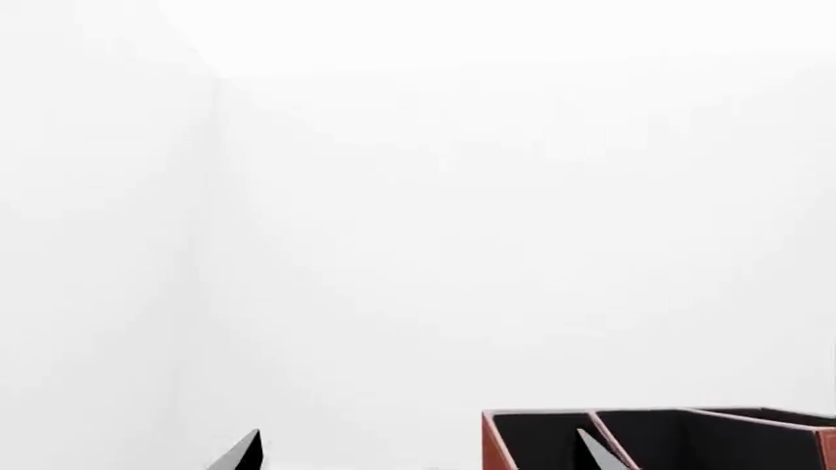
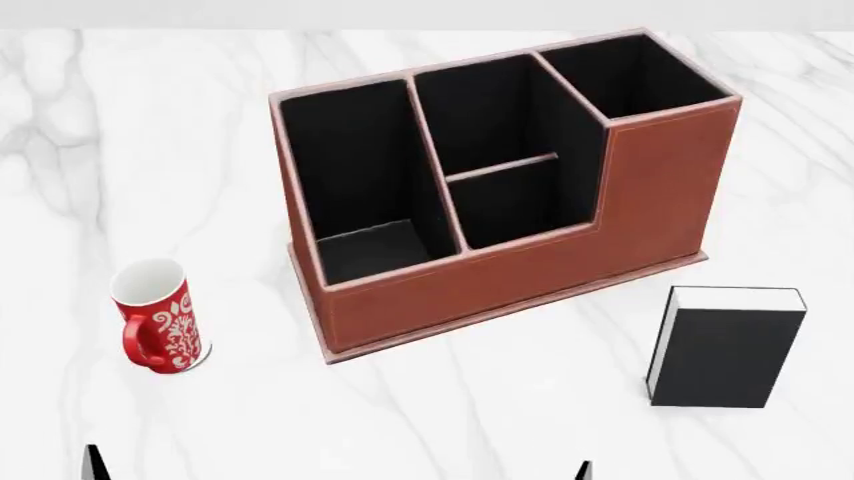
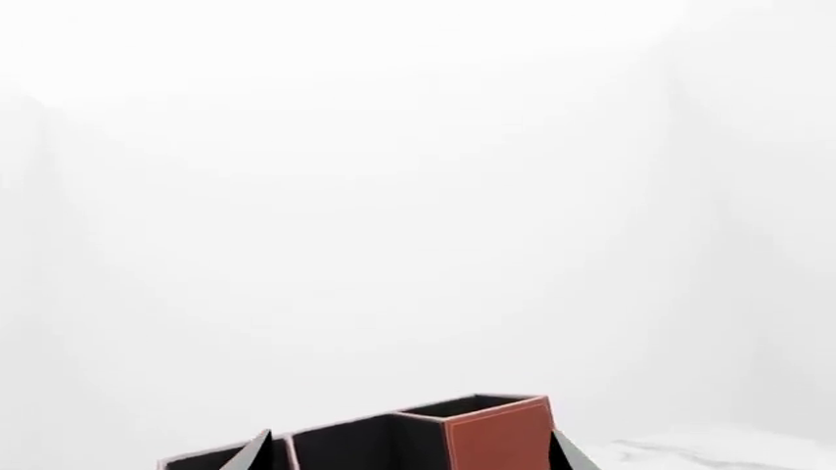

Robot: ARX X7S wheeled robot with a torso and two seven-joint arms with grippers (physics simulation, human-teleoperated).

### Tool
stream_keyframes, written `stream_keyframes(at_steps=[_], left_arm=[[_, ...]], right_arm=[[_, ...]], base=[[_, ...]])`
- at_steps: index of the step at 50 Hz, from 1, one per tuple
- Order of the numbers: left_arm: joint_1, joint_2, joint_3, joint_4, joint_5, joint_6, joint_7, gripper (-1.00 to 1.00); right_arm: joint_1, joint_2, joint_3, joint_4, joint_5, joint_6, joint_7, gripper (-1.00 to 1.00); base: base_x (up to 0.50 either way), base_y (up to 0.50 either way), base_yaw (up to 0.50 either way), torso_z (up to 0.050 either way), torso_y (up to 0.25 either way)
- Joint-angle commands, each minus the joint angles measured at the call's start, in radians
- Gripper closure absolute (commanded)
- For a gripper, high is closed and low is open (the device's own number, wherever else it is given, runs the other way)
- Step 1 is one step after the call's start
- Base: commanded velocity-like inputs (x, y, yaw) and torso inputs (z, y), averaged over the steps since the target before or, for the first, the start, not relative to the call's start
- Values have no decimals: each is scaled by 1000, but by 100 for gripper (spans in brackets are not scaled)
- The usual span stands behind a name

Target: Pick up the book and place it in the back compartment of the caddy.

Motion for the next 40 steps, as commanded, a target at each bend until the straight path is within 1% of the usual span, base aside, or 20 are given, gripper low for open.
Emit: stream_keyframes(at_steps=[1, 9, 18, 40], left_arm=[[3, -9, 4, -30, 16, 108, -27, -100], [5, -17, 10, -33, 13, 130, -38, -100], [8, -21, 12, -36, 12, 159, -54, -100], [8, -36, 24, -19, -6, 139, -76, -100]], right_arm=[[-5, 5, -8, 25, -10, -86, 14, -100], [-5, 8, -11, 32, -26, -109, 28, -100], [-2, 17, -17, 28, -11, -96, 45, -100], [2, 34, -33, 33, -9, -100, 71, -100]], base=[[0, 0, 0, 0, 0], [0, 0, 0, 0, 0], [0, -33, 0, 0, 0], [0, -155, 0, 0, 0]])
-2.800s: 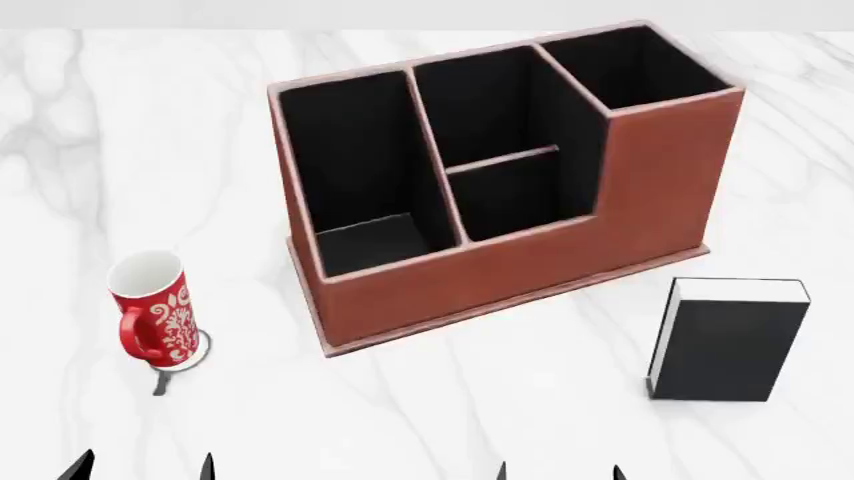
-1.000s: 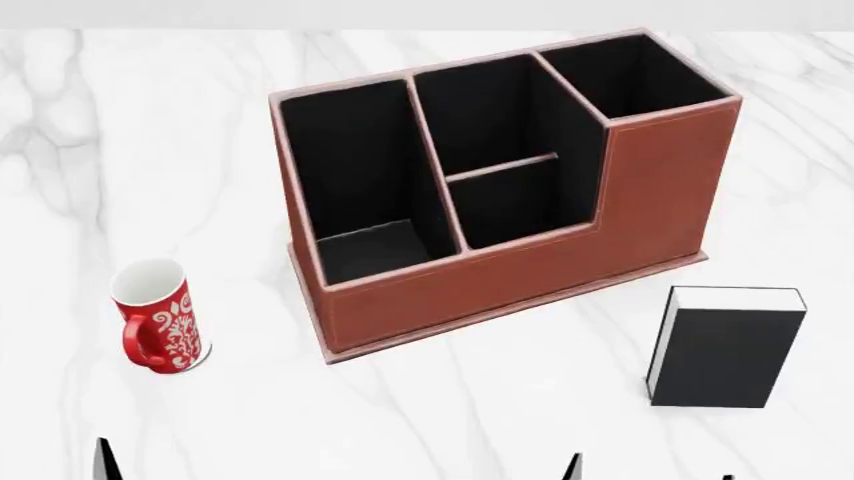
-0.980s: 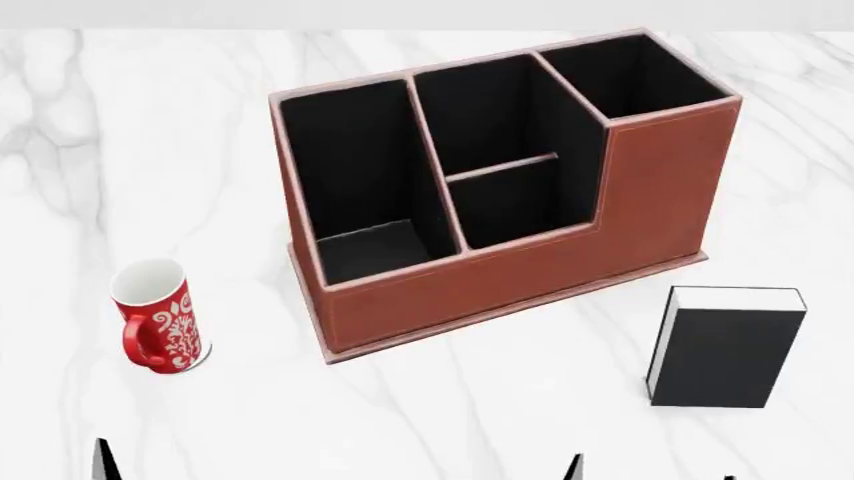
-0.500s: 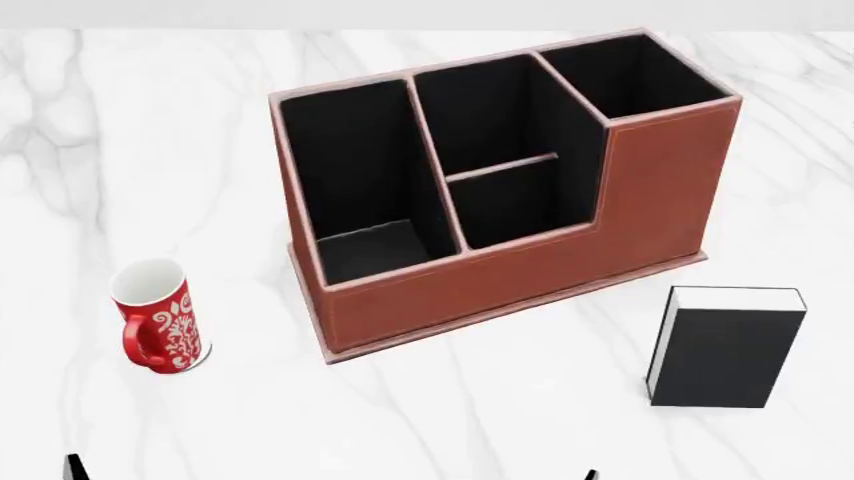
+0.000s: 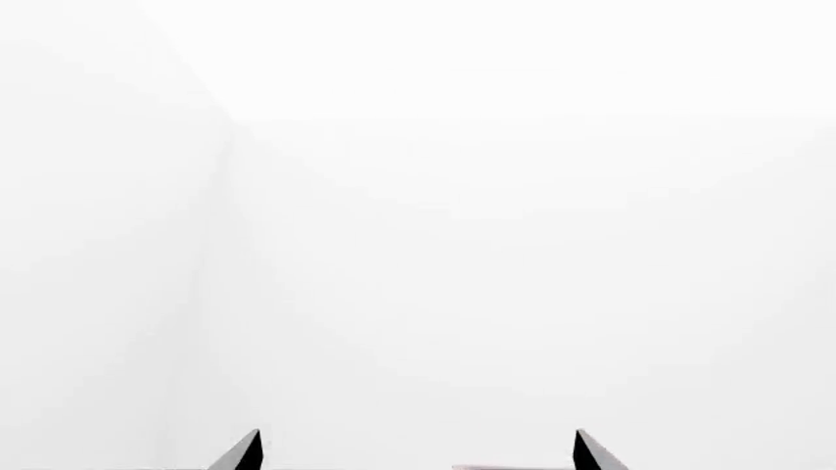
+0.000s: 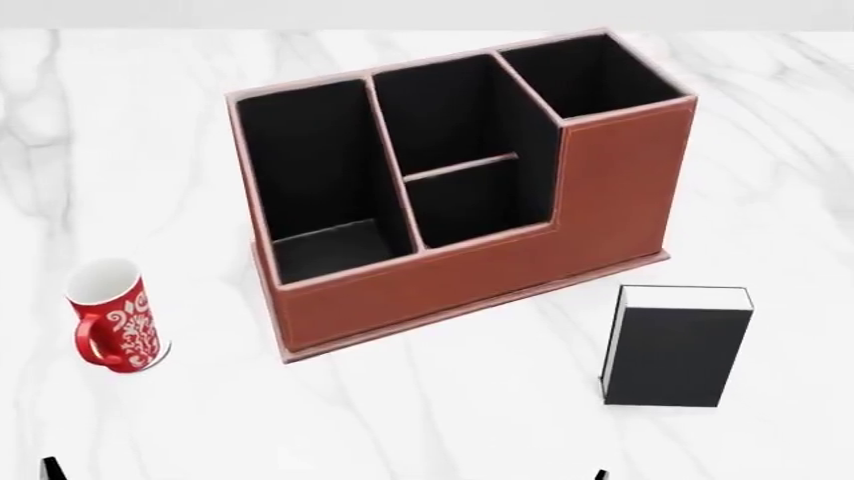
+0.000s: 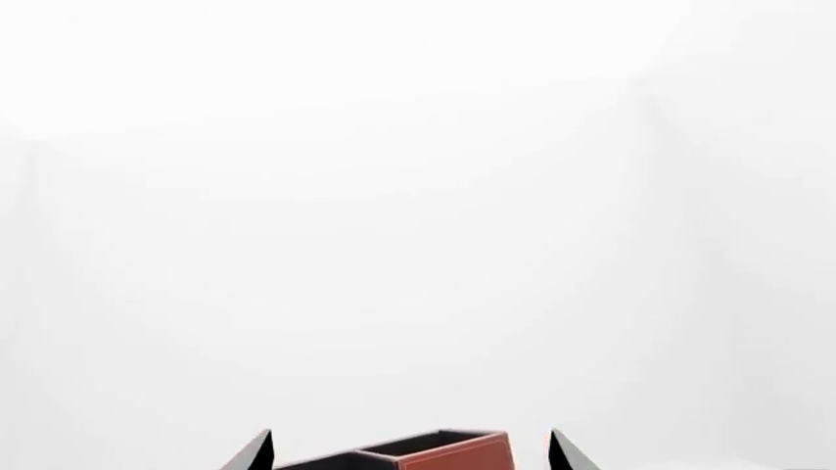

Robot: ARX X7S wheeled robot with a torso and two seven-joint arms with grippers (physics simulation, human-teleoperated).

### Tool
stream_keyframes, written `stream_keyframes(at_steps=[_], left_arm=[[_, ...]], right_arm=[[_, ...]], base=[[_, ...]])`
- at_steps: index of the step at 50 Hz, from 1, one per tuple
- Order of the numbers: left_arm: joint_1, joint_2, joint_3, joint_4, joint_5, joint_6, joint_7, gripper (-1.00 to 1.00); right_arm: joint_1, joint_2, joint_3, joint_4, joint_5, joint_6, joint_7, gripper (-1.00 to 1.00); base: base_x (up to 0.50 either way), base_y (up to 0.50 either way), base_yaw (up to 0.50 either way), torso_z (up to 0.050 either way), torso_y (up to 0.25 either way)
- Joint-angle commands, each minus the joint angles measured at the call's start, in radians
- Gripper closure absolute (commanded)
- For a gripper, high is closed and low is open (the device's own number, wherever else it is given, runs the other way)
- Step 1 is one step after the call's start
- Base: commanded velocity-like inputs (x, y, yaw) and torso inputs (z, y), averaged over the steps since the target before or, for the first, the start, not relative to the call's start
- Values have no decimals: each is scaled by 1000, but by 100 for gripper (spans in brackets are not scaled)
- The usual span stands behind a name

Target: Pick up the book and place it in the back compartment of the caddy.

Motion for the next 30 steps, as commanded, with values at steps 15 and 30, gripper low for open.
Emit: stream_keyframes(at_steps=[15, 30], left_arm=[[-2, -15, 12, 7, -10, -8, -26, -100], [-2, -22, 20, 11, -7, -14, -39, -100]], right_arm=[[3, 15, -15, 6, -4, -10, 30, -100], [4, 25, -22, 4, -3, -11, 45, -100]], base=[[0, -160, 0, 0, 0], [0, -159, 0, 0, 0]])
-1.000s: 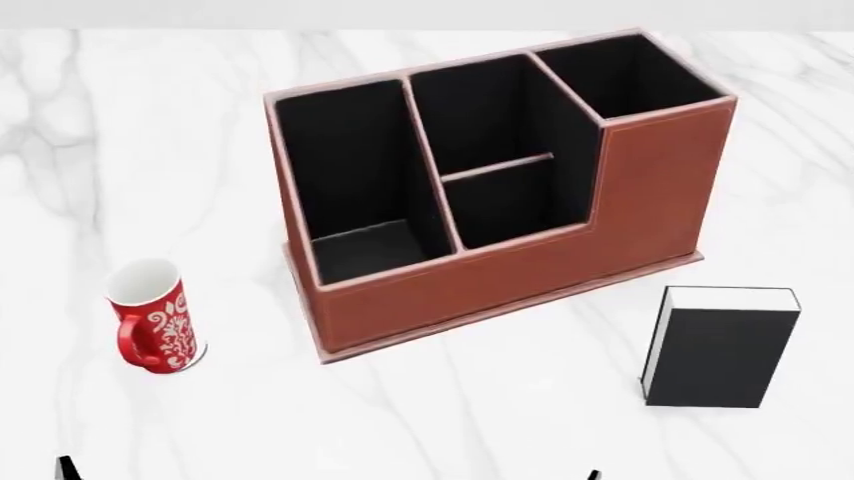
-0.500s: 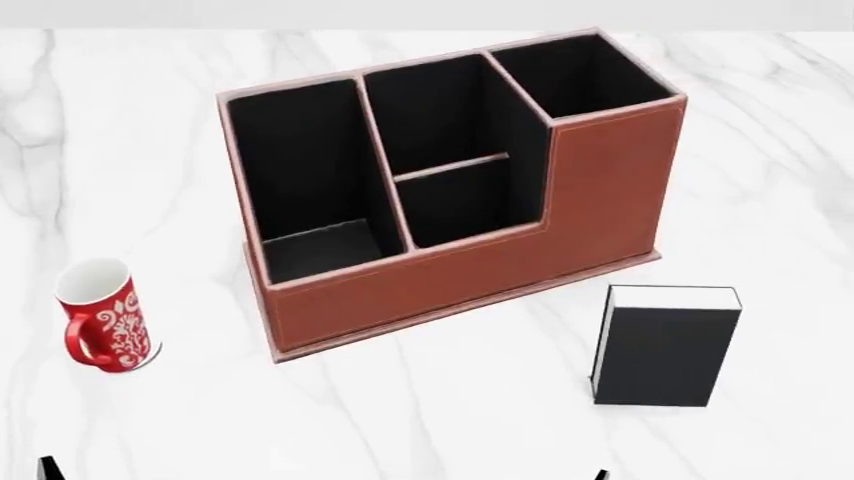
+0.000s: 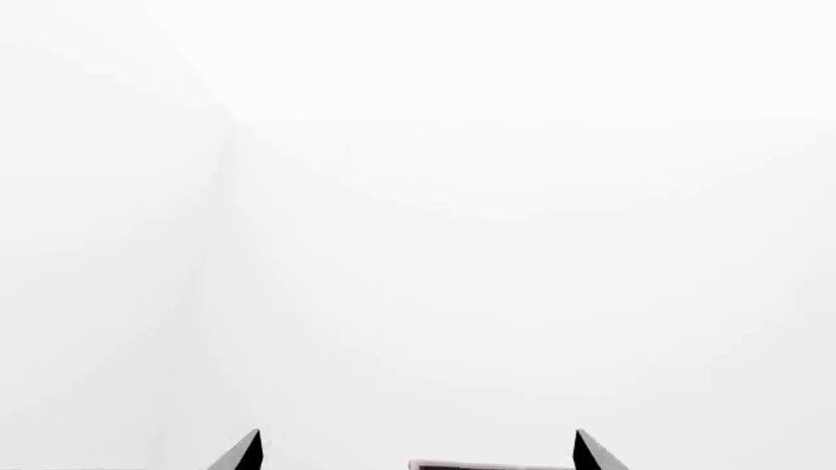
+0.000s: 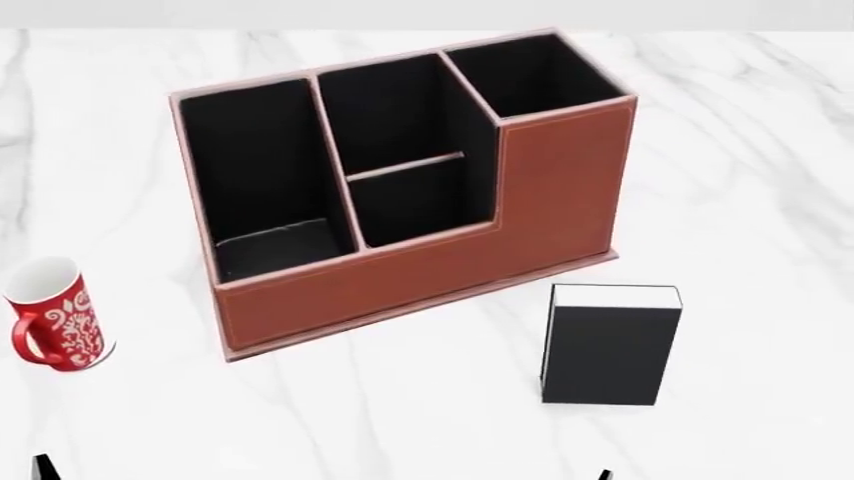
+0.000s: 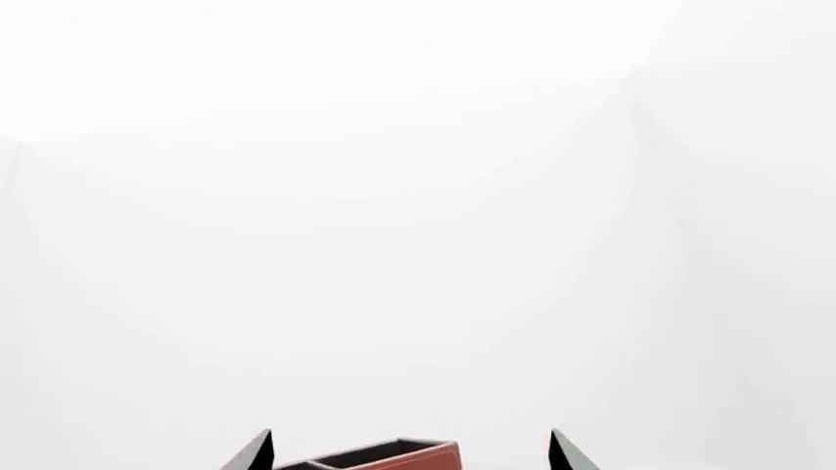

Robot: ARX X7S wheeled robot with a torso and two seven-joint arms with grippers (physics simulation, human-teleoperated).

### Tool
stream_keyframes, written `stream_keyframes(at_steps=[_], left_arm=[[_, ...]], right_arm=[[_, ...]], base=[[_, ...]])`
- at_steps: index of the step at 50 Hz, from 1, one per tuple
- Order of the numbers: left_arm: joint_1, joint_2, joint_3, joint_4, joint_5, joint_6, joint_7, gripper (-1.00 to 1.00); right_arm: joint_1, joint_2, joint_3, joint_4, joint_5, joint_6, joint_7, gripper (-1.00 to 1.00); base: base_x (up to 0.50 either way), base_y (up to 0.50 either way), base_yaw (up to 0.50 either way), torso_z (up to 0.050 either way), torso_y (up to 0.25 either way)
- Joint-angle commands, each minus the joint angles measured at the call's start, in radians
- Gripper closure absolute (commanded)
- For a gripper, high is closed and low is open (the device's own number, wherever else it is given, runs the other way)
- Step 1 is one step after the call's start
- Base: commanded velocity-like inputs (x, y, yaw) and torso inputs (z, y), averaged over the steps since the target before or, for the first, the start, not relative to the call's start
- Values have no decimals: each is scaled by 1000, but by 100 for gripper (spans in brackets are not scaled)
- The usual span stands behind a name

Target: Pick up the book and place it in the back compartment of the caddy.

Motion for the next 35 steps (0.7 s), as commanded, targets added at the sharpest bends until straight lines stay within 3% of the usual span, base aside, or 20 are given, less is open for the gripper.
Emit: stream_keyframes(at_steps=[1, 35], left_arm=[[0, -5, 6, 2, 2, -3, -10, -100], [-4, -22, 23, 2, 0, -3, -34, -100]], right_arm=[[0, 7, -6, -2, 0, -2, 11, -100], [2, 25, -24, 0, -3, -7, 38, -100]], base=[[0, -160, 0, 0, 0], [0, -159, 0, 0, 0]])
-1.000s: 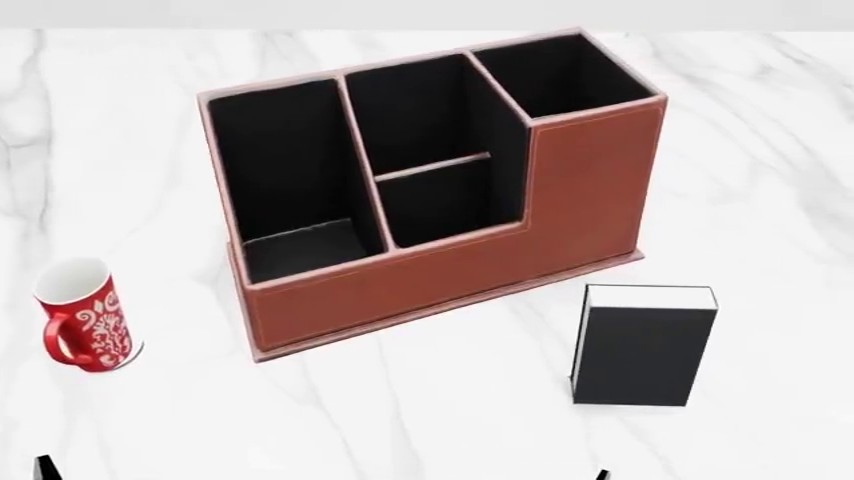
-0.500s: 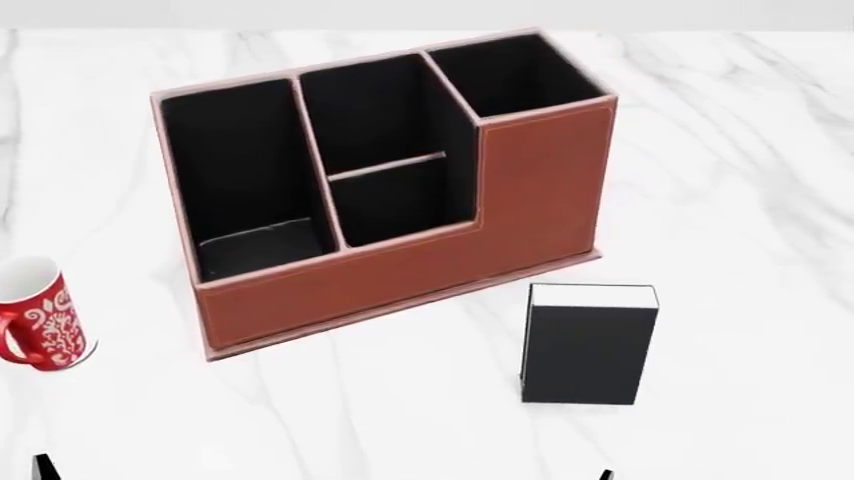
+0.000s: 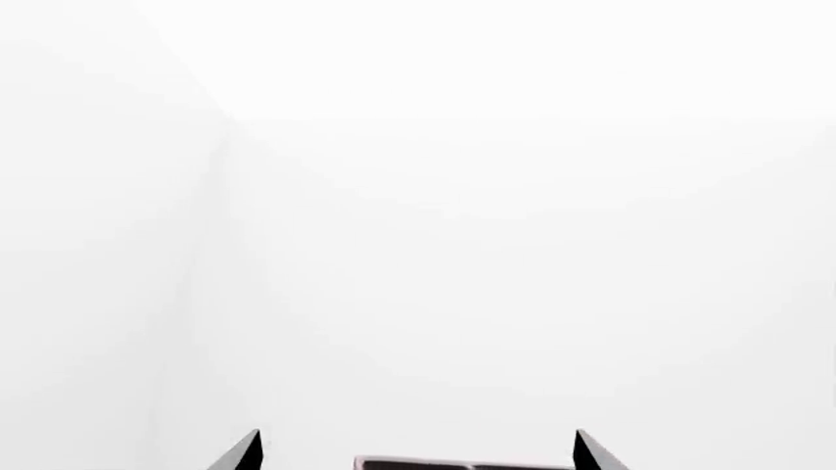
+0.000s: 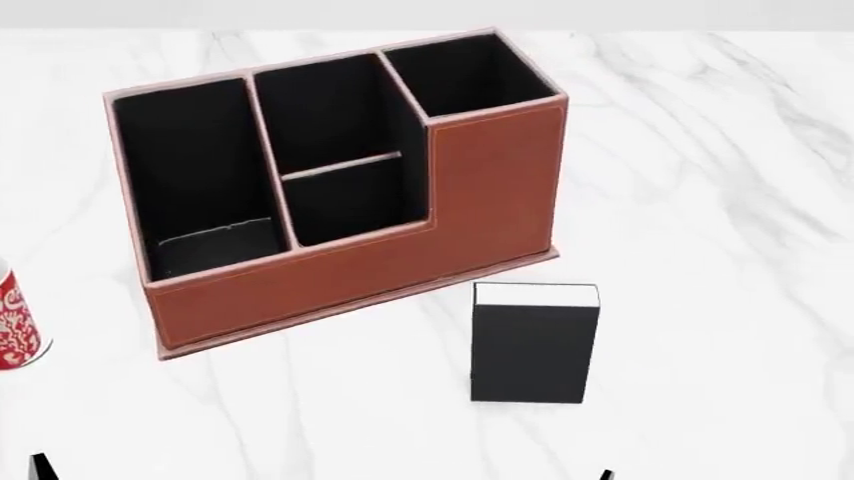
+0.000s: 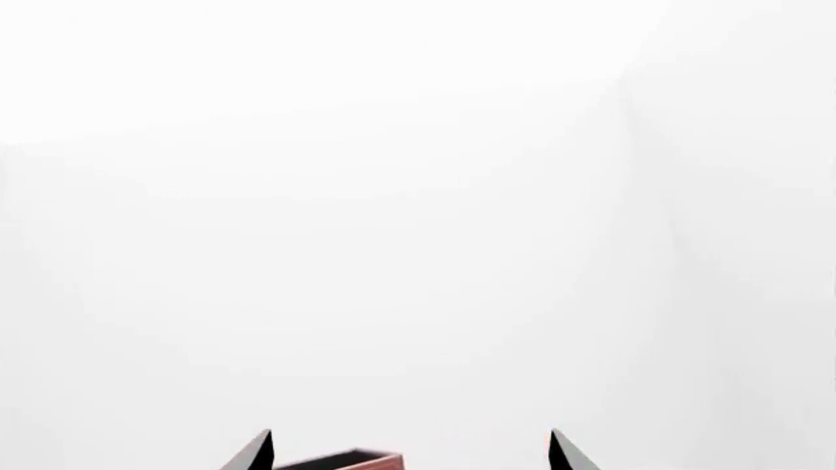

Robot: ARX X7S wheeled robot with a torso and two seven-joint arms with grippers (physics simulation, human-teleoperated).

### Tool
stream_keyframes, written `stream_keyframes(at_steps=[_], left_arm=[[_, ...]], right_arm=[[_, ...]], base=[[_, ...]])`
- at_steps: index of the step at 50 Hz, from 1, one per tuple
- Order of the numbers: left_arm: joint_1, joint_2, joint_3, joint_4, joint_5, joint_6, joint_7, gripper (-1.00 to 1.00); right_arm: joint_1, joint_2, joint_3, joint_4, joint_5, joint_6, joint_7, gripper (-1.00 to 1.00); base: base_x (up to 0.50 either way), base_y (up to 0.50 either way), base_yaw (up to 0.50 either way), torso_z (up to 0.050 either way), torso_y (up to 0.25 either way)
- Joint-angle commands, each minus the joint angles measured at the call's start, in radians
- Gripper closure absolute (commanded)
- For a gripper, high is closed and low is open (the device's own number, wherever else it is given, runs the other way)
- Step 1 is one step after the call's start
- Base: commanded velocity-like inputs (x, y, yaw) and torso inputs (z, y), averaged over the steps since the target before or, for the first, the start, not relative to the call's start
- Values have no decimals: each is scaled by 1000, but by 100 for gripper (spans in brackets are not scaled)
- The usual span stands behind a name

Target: Pick up the book and place it in the back compartment of the caddy.

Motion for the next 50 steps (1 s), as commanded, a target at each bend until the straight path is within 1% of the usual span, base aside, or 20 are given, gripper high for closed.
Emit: stream_keyframes(at_steps=[1, 13, 24, 50], left_arm=[[-1, -5, 6, 0, -1, -1, -8, -100], [0, -10, 9, 1, 0, 3, -18, -100], [-1, -15, 12, 0, -1, 5, -26, -100], [-1, -25, 22, 3, -2, 11, -44, -100]], right_arm=[[1, 6, -6, 0, -1, 0, 9, -100], [-3, 11, -12, 2, 4, -23, 15, -100], [-13, 15, -14, -3, -2, -57, 20, -100], [-12, 22, -22, -1, -12, -62, 36, -100]], base=[[0, -160, 0, 0, 0], [0, -154, 0, 0, 0], [23, -1, 0, 0, 0], [150, 0, 0, 0, 0]])
